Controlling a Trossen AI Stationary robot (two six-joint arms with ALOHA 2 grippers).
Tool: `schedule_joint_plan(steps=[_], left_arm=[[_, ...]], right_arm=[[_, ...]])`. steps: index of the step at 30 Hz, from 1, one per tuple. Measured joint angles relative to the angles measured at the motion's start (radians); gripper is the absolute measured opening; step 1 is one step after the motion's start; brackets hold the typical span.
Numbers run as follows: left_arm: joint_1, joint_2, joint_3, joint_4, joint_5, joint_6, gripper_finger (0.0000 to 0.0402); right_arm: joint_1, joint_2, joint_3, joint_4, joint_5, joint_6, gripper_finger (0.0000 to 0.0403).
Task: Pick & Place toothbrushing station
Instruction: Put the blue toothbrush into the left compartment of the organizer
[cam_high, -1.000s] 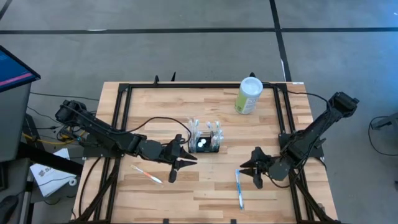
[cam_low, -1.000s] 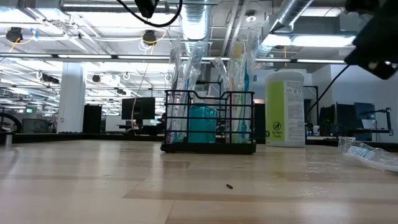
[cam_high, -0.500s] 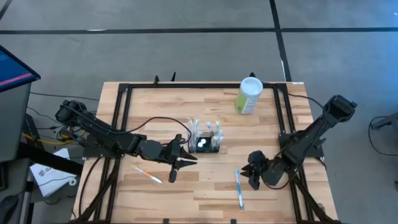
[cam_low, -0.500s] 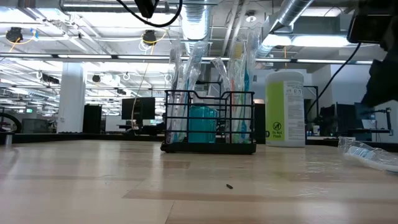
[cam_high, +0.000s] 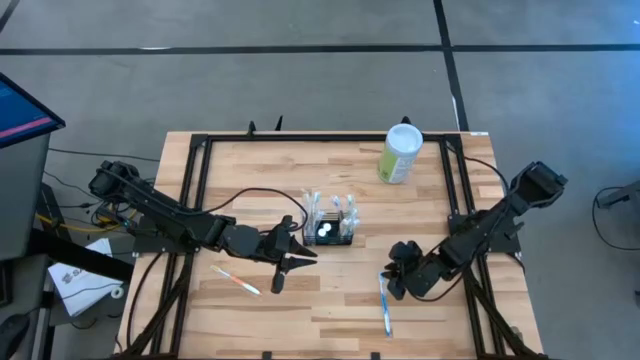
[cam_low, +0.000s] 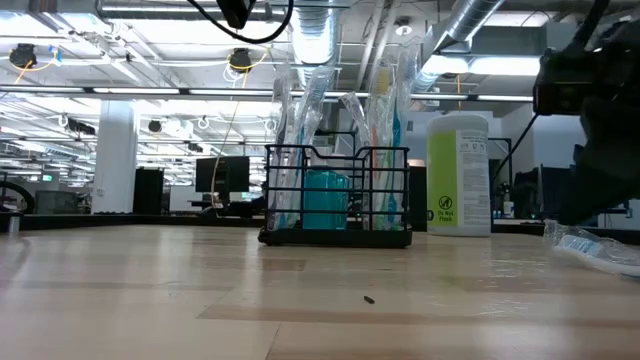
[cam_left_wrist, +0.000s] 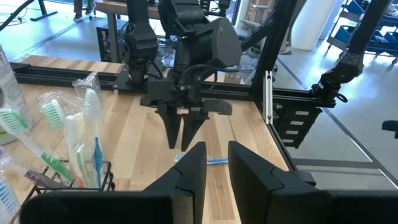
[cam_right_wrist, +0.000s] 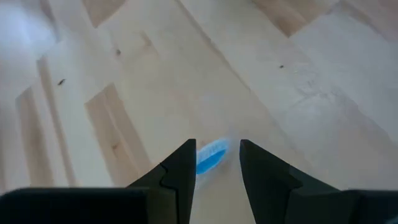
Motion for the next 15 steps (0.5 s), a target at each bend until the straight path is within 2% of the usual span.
schedule_joint_plan(steps=[15], left_arm=[[0.000, 0.000, 0.000, 0.000, 0.000, 0.002, 0.0062]], right_arm=[[-0.045, 0.014, 0.000, 0.018, -0.046, -0.029, 0.0115]])
